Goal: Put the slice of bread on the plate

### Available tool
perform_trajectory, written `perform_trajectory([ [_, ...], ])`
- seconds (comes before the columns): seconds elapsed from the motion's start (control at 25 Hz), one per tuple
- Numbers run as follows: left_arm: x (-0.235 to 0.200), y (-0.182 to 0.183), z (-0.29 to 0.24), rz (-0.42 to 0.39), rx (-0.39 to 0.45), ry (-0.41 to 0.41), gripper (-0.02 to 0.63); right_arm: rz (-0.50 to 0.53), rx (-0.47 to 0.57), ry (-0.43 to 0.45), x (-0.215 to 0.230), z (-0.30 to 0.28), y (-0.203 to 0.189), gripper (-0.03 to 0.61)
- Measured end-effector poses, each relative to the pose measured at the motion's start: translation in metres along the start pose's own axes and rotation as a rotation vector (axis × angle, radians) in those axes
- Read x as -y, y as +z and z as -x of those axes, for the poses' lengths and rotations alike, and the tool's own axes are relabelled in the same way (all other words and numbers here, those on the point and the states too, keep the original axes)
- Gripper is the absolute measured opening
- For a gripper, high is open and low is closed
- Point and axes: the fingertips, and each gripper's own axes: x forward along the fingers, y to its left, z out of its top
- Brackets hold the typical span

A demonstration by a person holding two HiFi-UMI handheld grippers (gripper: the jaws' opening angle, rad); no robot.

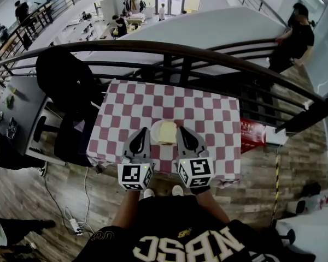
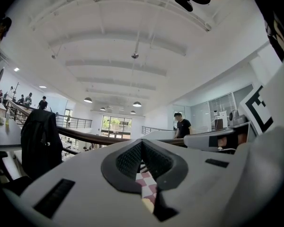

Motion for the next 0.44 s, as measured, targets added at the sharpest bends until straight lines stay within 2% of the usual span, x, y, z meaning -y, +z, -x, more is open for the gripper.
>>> perform_trajectory([
  [0.44, 0.023, -0.02, -0.008, 0.011, -0.041, -0.023, 0.018, 0.019, -0.039, 0.041, 0.001, 0.0, -0.018, 0.014],
])
